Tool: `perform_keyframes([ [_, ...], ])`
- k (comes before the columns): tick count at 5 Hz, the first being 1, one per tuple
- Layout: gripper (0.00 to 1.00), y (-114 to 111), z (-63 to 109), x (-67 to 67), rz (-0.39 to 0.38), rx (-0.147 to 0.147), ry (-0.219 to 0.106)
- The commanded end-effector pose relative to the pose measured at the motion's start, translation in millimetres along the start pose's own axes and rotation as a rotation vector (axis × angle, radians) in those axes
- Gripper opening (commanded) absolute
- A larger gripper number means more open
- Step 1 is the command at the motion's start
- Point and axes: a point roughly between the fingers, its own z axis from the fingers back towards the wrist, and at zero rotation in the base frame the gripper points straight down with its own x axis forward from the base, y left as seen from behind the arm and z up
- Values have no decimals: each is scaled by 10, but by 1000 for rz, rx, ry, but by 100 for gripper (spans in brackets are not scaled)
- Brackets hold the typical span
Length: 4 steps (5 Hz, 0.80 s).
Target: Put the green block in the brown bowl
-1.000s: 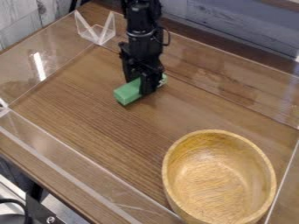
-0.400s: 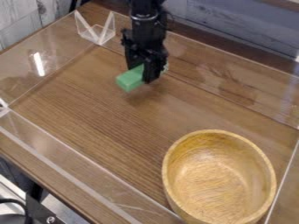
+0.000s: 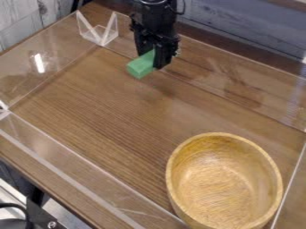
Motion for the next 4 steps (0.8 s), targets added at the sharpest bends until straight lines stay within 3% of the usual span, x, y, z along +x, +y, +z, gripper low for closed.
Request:
perform_keyframes([
  [1,0,-58,234,37,-17,26,-64],
  [4,0,-426,481,-253,-59,21,-90],
])
